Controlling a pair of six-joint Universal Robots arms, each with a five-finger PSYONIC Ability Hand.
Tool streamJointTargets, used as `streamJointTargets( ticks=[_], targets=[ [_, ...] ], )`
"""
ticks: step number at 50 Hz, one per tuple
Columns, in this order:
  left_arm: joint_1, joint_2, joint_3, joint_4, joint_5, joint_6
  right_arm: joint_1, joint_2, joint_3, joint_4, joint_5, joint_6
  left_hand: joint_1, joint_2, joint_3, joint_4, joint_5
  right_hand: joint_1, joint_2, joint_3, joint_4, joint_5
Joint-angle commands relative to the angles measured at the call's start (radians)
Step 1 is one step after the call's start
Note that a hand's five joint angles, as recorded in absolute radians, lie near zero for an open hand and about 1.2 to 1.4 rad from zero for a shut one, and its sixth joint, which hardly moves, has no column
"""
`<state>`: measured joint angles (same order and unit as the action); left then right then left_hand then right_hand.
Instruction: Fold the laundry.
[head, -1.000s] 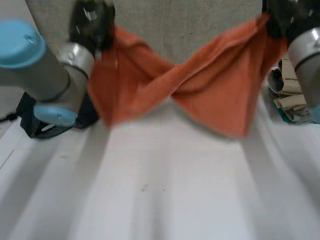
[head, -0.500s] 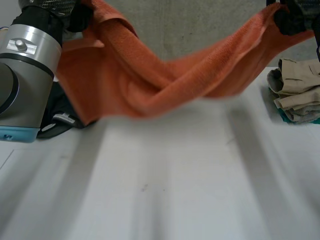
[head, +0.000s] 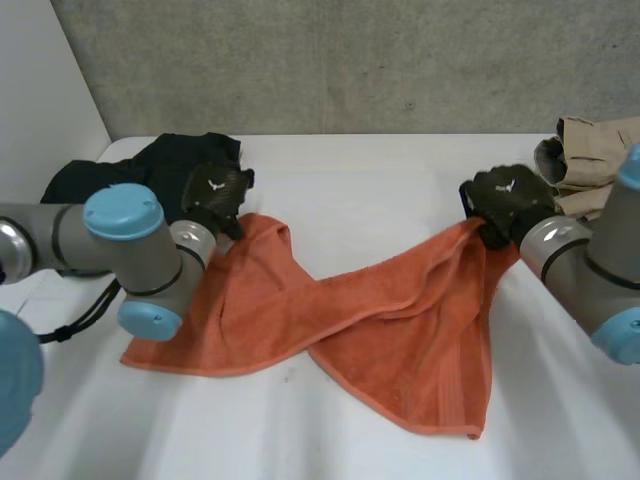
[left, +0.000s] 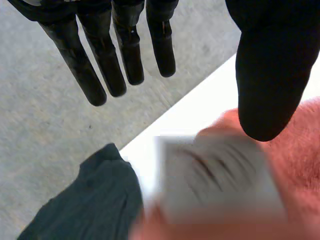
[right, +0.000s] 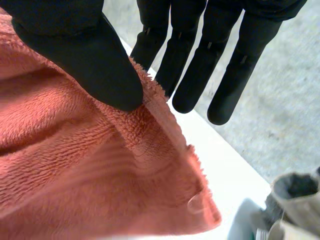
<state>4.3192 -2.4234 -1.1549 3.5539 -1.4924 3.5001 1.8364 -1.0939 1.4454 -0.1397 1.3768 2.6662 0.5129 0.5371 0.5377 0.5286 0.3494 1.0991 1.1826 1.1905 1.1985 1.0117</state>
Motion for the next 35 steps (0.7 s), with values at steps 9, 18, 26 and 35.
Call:
streamJointTargets(
  ticks=[9, 18, 26, 35],
  targets=[
    [-0.006, 0.411, -0.270, -0.173, -0.005, 0.002, -0.003, 0.023, 0.000, -0.024, 0.062, -0.009, 0.073, 0.049, 0.049, 0.058, 0.062, 0.297, 0.214, 0.206, 0.198, 0.210],
    [-0.004, 0.615, -0.696, -0.254, 0.004, -0.003, 0.001, 0.023, 0.015, -0.021, 0.064, -0.011, 0.399, 0.375, 0.374, 0.383, 0.388, 0.297, 0.214, 0.206, 0.198, 0.210],
    [0.002, 0.595, -0.829, -0.222, 0.007, -0.001, 0.003, 0.026, 0.020, -0.024, 0.064, -0.011, 0.157, 0.133, 0.132, 0.141, 0.146, 0.297, 0.214, 0.206, 0.198, 0.210],
    [0.013, 0.492, -0.778, -0.104, 0.007, 0.005, 0.009, 0.026, 0.036, -0.026, 0.060, -0.012, 0.038, 0.014, 0.013, 0.023, 0.027, 0.297, 0.214, 0.206, 0.198, 0.210]
  ],
)
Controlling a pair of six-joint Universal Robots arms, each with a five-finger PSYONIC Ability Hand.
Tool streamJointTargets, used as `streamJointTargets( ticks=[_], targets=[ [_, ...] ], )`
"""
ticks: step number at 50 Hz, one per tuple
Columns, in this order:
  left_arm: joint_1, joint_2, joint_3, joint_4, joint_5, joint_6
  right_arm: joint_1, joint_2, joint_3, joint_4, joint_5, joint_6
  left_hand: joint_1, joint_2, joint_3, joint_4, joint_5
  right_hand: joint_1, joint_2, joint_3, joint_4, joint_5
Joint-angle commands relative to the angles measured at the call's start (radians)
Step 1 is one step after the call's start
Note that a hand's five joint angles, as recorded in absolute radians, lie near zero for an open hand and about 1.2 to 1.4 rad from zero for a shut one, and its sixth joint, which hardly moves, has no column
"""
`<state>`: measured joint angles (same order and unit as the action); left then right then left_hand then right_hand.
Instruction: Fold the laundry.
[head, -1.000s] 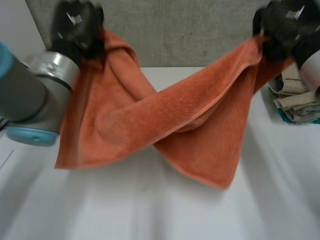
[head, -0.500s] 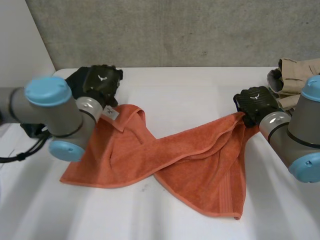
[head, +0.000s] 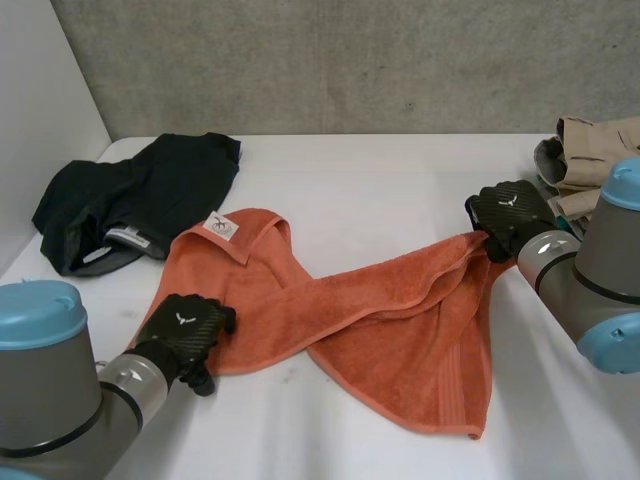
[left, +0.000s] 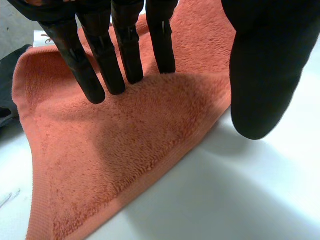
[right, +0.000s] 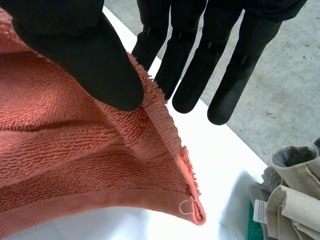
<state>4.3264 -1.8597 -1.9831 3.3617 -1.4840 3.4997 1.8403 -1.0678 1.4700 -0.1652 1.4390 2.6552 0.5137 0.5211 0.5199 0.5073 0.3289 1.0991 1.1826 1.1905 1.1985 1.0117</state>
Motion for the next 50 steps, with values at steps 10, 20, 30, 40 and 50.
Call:
streamJointTargets(
  ticks=[10, 20, 30, 40, 50],
  targets=[
    [0.004, -0.188, 0.151, 0.113, -0.005, 0.015, 0.013, 0.000, 0.032, -0.002, -0.003, -0.001, 0.315, 0.308, 0.309, 0.322, 0.325, 0.297, 0.214, 0.206, 0.198, 0.210],
    [0.022, -0.155, 0.194, 0.160, -0.032, 0.015, 0.000, -0.012, 0.030, 0.012, 0.001, -0.024, 0.883, 0.875, 0.876, 0.889, 0.893, 0.297, 0.214, 0.206, 0.198, 0.210],
    [0.039, 0.253, 0.103, 0.099, -0.030, 0.015, -0.036, -0.259, 0.058, 0.292, 0.003, -0.320, 0.883, 0.875, 0.876, 0.889, 0.893, 0.297, 0.214, 0.206, 0.198, 0.210],
    [0.091, 0.239, 0.043, -0.027, 0.083, 0.022, -0.096, -0.359, 0.112, 0.460, -0.006, -0.453, 0.883, 0.875, 0.876, 0.889, 0.893, 0.297, 0.214, 0.206, 0.198, 0.210],
    [0.110, -0.153, 0.398, 0.084, 0.097, 0.237, -0.044, -0.054, -0.152, 0.320, 0.027, -0.344, 0.883, 0.875, 0.876, 0.889, 0.893, 0.297, 0.214, 0.206, 0.198, 0.210]
  ],
)
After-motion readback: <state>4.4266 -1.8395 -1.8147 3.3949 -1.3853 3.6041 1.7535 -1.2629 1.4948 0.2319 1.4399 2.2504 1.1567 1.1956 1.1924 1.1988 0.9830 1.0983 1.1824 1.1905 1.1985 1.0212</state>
